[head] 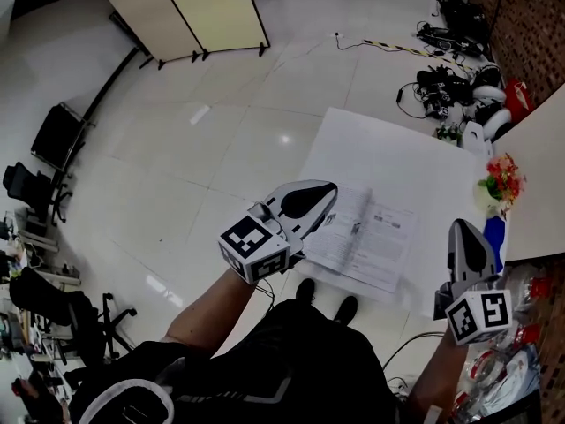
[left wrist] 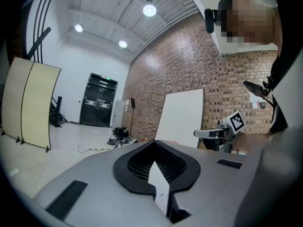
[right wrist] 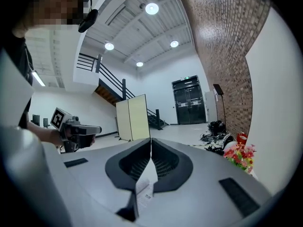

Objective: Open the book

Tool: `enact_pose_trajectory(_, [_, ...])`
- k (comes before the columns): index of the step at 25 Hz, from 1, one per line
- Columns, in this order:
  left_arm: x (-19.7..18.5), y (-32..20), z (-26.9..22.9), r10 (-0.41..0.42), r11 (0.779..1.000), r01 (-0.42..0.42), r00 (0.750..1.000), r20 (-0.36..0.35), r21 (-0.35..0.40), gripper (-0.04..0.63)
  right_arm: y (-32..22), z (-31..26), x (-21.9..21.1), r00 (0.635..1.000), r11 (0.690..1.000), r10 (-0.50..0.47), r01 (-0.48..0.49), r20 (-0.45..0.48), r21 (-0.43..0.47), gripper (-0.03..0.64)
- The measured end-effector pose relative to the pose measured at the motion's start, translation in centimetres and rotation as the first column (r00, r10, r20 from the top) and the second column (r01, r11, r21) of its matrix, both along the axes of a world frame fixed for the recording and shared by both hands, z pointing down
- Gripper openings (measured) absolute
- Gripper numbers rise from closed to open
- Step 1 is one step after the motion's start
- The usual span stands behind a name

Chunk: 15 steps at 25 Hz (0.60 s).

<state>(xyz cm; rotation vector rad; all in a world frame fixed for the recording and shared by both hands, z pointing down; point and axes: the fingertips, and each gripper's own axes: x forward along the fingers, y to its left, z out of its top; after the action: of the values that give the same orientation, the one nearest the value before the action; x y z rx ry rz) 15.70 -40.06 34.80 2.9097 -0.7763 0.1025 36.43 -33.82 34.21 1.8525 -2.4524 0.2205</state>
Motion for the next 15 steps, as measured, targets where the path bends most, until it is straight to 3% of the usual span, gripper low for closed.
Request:
enact_pose_trajectory(3, [-0.1, 1.4, -0.6, -0.047, 0.999, 0.046, 0.998, -0.032, -0.026, -0.003, 0.6, 0.2, 0.9, 1.0, 1.0, -0.021, 0.021, -0.005, 0.01, 0.0])
enact_pose_trajectory(7, [-1.8, 3.5, 0.3, -0.065, 0.998, 0.065, 0.998, 0.0, -0.011, -0.003, 1.9, 0.5, 0.8, 1.0, 1.0, 0.006, -0.006, 0.005, 0.018, 0.0])
enact_pose_trajectory(15, [-8.2, 9.2, -1.2, -0.04, 0.999, 0.041, 0.998, -0.057, 0.015, -0.004, 8.2, -1.8, -6.4, 0.999, 0.998, 0.043, -0.042, -0.022, 0.04, 0.0])
